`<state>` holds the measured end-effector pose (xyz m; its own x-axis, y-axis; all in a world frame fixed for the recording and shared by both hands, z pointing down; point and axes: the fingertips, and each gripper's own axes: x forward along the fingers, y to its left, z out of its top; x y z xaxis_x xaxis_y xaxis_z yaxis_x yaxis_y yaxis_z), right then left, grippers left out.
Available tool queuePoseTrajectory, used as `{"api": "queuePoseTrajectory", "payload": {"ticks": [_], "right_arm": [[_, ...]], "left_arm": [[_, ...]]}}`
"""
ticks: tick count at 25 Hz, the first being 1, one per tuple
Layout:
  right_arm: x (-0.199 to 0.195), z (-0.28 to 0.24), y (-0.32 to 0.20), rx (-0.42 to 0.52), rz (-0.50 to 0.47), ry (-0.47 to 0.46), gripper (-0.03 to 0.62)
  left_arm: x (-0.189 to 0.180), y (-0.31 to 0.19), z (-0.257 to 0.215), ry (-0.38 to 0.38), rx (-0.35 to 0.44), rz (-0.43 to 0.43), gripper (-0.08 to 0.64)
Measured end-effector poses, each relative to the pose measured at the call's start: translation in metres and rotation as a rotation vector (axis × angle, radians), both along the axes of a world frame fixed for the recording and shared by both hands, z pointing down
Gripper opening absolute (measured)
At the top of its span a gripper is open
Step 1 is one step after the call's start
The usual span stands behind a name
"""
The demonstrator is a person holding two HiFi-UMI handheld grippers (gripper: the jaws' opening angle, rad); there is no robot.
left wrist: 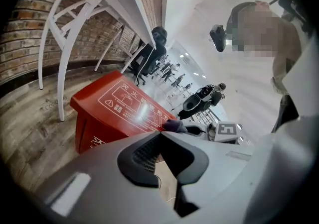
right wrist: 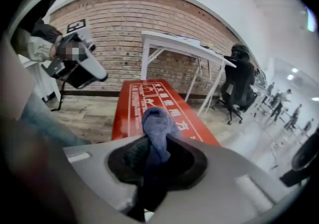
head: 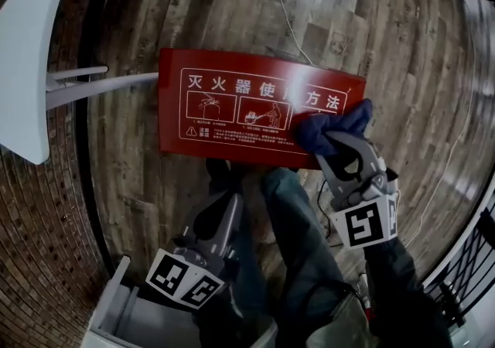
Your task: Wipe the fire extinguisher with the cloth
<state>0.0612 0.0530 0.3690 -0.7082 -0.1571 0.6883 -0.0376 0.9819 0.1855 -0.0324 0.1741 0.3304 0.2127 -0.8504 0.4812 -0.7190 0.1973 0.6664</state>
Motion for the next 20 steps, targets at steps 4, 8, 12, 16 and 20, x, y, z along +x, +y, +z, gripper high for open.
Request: {"api": "queuePoseTrajectory", "payload": {"ticks": [4,8,12,16,20], "right_arm": [[-0.046,0.003,-0.029,0.03,0.142,0.057,0.066],[-0.142,0.0,-0.02,0.025,0.049,0.024,0.067],[-0.214,-0.003,0.022,0.026,-0.085,-0.001,0.067],[-0.205,0.001,0.089,-0.035,-0.206,-0.046,0.066],[-0.13,0.008,0.11,0.004,-0.193,-0.008,0.066]], "left_arm": [[-0.023,0.013,-0.004,-0.007,0.011,-0.009,0.005],[-0.057,0.028,-0.011,-0.024,0.027,-0.024,0.005],[-0.091,0.038,-0.017,-0.069,0.037,-0.06,0.005],[-0.11,0.045,-0.014,-0.073,0.042,-0.065,0.005],[-0.114,0.045,-0.008,-0.045,0.051,-0.036,0.005]]}}
